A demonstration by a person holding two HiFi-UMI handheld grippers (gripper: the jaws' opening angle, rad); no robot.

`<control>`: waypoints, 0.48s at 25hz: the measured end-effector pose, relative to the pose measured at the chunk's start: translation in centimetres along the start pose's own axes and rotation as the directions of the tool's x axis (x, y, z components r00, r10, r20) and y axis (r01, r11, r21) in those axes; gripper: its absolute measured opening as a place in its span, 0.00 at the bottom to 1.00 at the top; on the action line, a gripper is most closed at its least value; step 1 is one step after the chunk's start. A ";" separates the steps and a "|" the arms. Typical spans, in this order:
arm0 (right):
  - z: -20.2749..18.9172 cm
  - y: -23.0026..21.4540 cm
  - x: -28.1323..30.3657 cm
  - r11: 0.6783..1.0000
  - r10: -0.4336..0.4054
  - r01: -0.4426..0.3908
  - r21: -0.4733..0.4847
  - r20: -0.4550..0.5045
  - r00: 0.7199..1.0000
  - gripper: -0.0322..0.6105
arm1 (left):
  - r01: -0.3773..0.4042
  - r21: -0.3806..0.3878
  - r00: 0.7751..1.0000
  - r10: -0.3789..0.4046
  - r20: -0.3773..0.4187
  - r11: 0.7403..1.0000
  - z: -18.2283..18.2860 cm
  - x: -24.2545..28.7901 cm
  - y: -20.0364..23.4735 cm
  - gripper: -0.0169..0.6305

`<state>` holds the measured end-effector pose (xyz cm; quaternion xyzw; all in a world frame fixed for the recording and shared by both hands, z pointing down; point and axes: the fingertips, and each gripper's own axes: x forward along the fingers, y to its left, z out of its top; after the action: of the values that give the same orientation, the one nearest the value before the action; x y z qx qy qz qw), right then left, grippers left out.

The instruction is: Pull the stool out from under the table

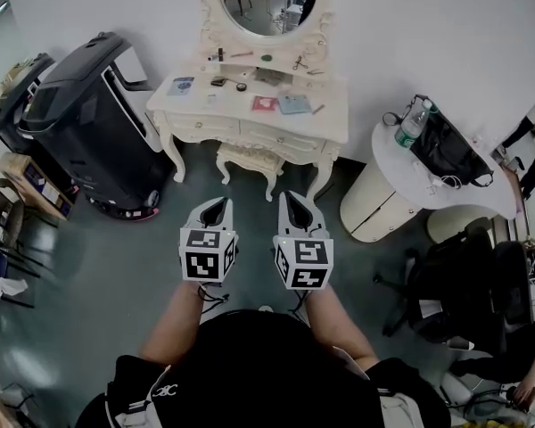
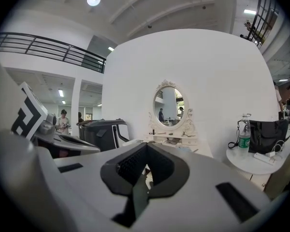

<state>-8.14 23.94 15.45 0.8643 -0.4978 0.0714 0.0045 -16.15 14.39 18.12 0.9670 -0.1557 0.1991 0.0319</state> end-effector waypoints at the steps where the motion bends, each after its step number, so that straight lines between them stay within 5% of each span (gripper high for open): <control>1: -0.1 -0.8 0.3 1.000 -0.001 0.001 -0.002 -0.002 1.000 0.06 | -0.001 -0.001 1.000 0.001 0.002 1.000 0.2 0.7 -0.3 0.03; 12: -1.3 -4.9 3.7 1.000 -0.010 0.010 0.001 -0.047 0.999 0.06 | 0.008 -0.016 1.000 -0.008 -0.026 1.000 0.5 6.1 -0.8 0.03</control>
<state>-2.24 23.37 17.53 0.8649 -0.4932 0.0922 0.0161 -10.37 13.37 20.11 0.9646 -0.1529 0.2104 0.0425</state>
